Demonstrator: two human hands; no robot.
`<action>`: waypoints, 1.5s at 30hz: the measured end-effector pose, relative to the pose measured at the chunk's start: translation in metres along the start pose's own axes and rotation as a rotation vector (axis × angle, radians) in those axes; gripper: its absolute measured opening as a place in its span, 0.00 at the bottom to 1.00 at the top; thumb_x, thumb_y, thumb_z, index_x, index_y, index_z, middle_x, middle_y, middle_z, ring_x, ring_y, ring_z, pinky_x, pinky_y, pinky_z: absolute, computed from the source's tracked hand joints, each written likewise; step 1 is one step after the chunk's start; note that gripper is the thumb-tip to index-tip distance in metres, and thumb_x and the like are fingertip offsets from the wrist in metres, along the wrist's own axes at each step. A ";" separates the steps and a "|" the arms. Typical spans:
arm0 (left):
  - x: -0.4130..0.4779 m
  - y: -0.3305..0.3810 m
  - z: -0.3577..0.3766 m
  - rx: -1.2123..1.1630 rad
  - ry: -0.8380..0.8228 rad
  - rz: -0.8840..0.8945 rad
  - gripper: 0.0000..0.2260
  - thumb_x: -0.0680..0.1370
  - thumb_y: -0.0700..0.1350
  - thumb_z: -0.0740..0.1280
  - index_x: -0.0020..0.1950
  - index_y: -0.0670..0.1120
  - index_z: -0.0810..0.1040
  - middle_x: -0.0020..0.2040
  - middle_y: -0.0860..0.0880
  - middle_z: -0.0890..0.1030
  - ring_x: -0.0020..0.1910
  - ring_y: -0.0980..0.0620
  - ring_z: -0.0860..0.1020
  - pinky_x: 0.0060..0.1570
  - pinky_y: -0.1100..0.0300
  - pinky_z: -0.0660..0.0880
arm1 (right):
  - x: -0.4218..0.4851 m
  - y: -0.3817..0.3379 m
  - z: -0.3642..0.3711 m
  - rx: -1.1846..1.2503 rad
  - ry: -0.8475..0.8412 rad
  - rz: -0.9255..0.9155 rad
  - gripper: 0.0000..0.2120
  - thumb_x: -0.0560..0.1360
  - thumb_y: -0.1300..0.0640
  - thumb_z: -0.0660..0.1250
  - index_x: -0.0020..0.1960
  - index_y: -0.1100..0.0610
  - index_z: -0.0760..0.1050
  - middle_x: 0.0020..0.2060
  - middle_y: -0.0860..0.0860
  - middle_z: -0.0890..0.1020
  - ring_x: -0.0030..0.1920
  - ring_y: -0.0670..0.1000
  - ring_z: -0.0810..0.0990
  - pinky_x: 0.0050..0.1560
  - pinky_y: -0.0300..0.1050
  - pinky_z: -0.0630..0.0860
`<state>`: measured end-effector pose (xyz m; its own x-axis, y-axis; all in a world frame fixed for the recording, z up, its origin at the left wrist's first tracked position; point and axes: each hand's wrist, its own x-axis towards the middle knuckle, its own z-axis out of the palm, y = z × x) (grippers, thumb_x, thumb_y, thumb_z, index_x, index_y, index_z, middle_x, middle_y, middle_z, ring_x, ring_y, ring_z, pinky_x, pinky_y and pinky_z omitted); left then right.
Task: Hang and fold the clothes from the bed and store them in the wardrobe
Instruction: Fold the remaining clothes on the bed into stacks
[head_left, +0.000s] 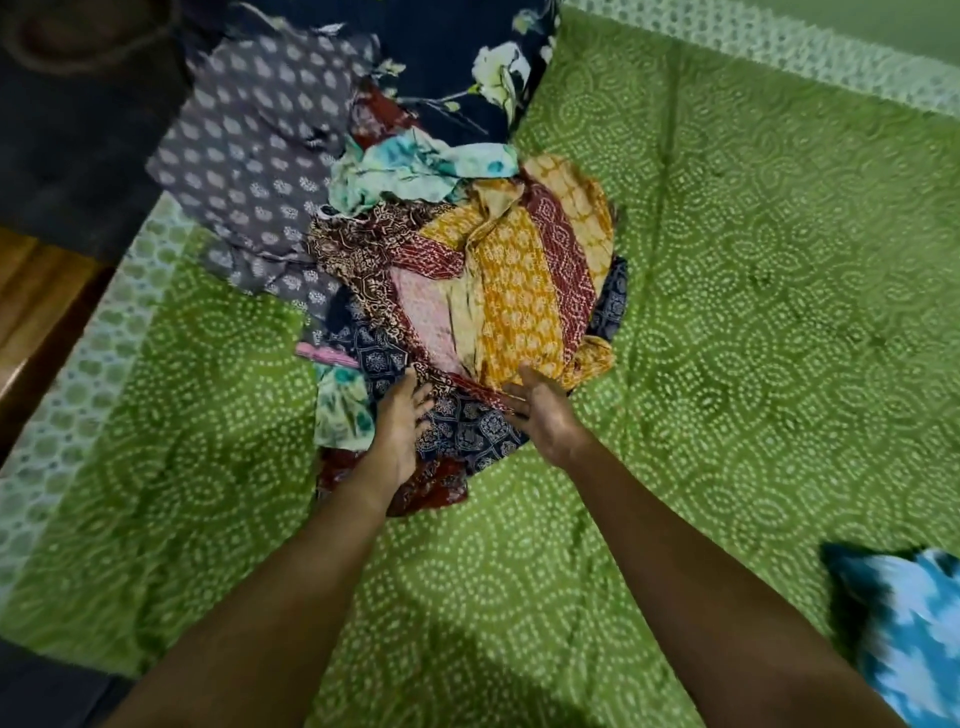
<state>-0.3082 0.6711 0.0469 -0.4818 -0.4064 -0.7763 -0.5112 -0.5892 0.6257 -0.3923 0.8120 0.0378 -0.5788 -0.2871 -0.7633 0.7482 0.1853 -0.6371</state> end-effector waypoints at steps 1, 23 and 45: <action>0.007 -0.001 -0.001 -0.003 0.001 -0.012 0.19 0.83 0.49 0.53 0.73 0.46 0.62 0.70 0.45 0.70 0.67 0.46 0.70 0.67 0.50 0.64 | 0.007 0.002 0.003 -0.045 0.010 -0.001 0.21 0.81 0.50 0.55 0.70 0.59 0.64 0.67 0.59 0.71 0.67 0.59 0.70 0.70 0.58 0.64; 0.078 -0.010 -0.004 0.080 0.072 -0.114 0.16 0.81 0.47 0.58 0.67 0.43 0.70 0.61 0.43 0.76 0.55 0.47 0.74 0.61 0.50 0.68 | 0.084 0.033 0.072 -1.186 0.149 -0.516 0.21 0.74 0.62 0.67 0.66 0.55 0.72 0.63 0.54 0.68 0.60 0.50 0.68 0.59 0.33 0.66; 0.079 -0.005 -0.007 0.128 0.073 -0.075 0.17 0.81 0.44 0.59 0.69 0.46 0.69 0.64 0.47 0.74 0.58 0.50 0.73 0.52 0.55 0.69 | 0.078 0.026 0.079 -1.419 0.173 -0.395 0.11 0.78 0.65 0.60 0.61 0.60 0.71 0.50 0.55 0.79 0.49 0.54 0.80 0.46 0.44 0.77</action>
<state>-0.3390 0.6365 -0.0182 -0.3881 -0.4175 -0.8216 -0.6326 -0.5276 0.5669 -0.3923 0.7200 -0.0303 -0.7713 -0.4422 -0.4577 -0.3383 0.8941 -0.2936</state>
